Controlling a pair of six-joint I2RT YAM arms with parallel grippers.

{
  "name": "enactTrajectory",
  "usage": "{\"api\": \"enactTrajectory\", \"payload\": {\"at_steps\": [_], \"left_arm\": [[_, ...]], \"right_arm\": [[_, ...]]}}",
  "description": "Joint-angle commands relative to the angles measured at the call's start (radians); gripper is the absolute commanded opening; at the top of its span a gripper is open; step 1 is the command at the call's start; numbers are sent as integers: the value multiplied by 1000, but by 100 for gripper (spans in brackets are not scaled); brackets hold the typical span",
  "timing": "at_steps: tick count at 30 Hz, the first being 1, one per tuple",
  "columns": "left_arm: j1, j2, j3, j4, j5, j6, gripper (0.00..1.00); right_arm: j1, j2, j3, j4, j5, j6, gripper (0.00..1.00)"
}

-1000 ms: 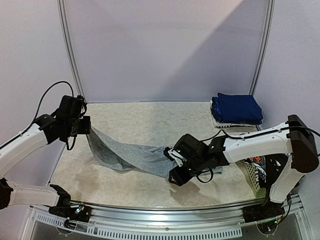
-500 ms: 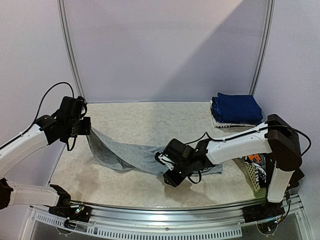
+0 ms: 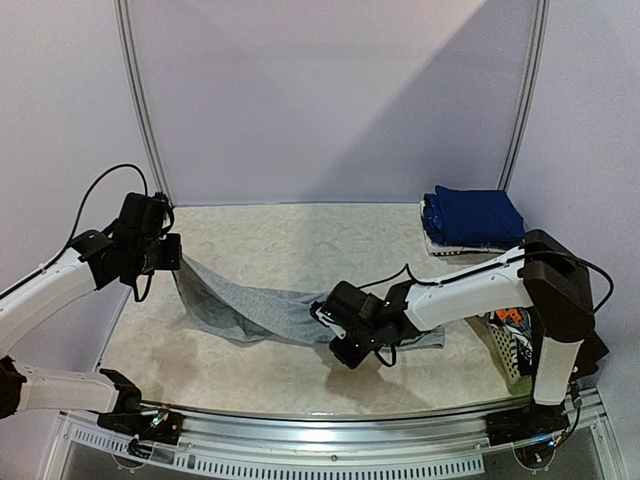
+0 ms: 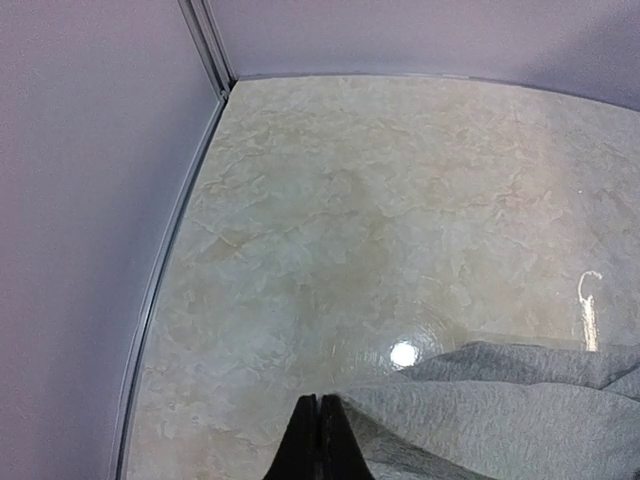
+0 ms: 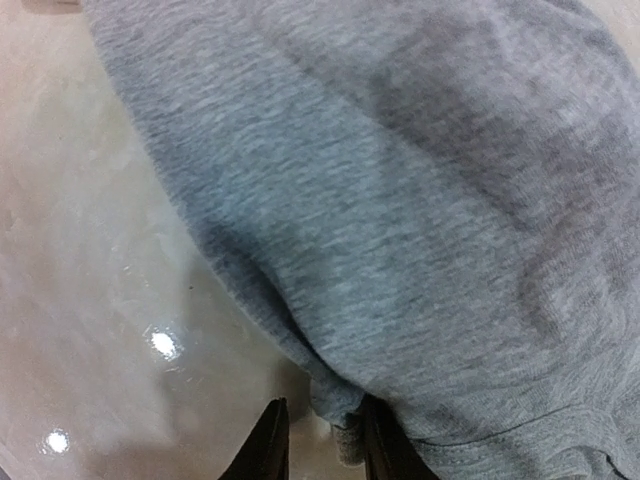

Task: Fold and stack the mixed laundry pile
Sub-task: Adjust the crumpled tank top at the center of the board, then flatten out the crumpled tank top at the center of the board.

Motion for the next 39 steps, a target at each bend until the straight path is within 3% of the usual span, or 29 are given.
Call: {"api": "enactTrajectory", "payload": {"at_steps": [1,8,14,20,27,32,39], "left_arm": [[12,-3,-10,-11,-18,2,0],[12,-5,-10,-11,-20,7,0],[12,-66,-4,-9,3,5,0],[10,-154,38,-29,55,-1,0],[6,-249,107,33,244,10,0],[0,-262,222,52,393,27,0],[-2,-304,377,91,568,49,0]], "right_arm": [[-16,25,-49,-68,24,-9,21],[-17,46,-53,-57,71,-6,0],[-17,-78,-64,-85,148,9,0],[-17,-324,-7,-207,273,14,0],[-16,-577,124,-311,368,-94,0],[-15,-711,249,-346,320,-200,0],[9,-760,496,-484,260,-347,0]]}}
